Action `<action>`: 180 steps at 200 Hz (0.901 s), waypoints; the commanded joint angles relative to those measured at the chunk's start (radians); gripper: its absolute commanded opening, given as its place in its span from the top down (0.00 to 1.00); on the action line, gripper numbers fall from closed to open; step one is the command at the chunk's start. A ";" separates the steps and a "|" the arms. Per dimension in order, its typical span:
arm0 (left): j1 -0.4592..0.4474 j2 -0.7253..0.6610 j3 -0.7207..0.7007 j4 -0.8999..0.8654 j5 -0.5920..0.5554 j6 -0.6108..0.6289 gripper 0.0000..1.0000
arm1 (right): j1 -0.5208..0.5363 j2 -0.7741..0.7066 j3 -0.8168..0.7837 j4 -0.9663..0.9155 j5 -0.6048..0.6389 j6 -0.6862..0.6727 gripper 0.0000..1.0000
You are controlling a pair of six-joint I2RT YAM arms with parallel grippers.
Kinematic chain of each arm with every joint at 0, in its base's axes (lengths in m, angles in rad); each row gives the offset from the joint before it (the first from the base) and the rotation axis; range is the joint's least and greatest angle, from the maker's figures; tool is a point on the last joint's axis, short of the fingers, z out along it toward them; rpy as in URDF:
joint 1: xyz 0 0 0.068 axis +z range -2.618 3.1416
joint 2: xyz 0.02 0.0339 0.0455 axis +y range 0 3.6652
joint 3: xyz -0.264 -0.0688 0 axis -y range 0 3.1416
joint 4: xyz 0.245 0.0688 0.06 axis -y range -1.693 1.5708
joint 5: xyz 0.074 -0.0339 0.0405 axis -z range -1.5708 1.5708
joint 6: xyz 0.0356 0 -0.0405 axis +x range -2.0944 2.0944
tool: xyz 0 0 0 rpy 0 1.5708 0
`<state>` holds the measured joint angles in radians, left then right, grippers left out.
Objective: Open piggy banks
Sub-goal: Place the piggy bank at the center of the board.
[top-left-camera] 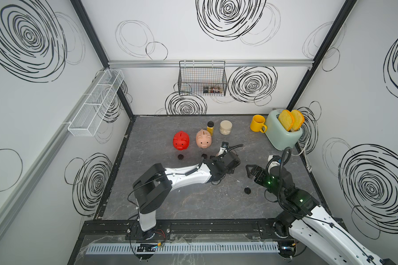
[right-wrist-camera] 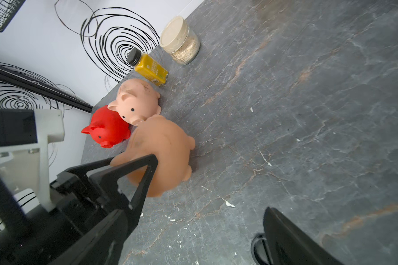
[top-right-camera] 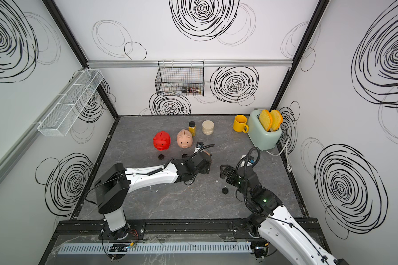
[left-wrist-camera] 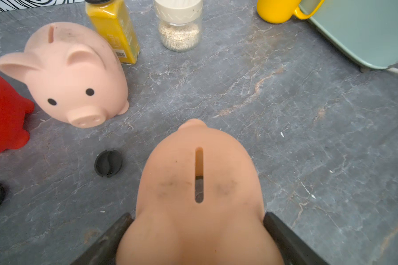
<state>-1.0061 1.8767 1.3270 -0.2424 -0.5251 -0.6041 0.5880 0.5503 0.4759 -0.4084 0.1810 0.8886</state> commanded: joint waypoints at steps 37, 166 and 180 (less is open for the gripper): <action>0.012 0.159 0.214 -0.086 -0.116 0.072 0.41 | -0.033 -0.054 0.007 -0.084 0.012 -0.013 0.02; 0.037 0.144 0.234 -0.051 0.031 0.064 0.04 | -0.064 -0.051 -0.008 -0.078 -0.021 -0.020 0.03; 0.038 0.111 0.213 -0.035 0.071 0.060 0.04 | -0.067 -0.049 -0.006 -0.079 -0.023 -0.020 0.03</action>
<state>-0.9722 2.0682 1.5501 -0.3130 -0.5186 -0.5385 0.5289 0.5014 0.4755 -0.4713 0.1631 0.8814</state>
